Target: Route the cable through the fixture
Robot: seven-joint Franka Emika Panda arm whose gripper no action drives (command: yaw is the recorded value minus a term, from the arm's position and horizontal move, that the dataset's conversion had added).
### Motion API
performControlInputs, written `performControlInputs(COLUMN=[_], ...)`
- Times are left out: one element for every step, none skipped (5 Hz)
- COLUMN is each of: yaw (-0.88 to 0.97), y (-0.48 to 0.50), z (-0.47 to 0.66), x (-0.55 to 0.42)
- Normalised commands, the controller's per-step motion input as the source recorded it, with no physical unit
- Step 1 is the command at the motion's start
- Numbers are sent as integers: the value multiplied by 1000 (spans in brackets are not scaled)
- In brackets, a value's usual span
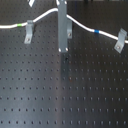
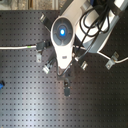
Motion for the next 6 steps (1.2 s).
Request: performControlInputs(yaw=[-71,0,6,46,0,0], y=[-10,138,264,345,115,1], z=[416,399,199,192,316,574], x=[-134,-113,-234,-110,-16,-11])
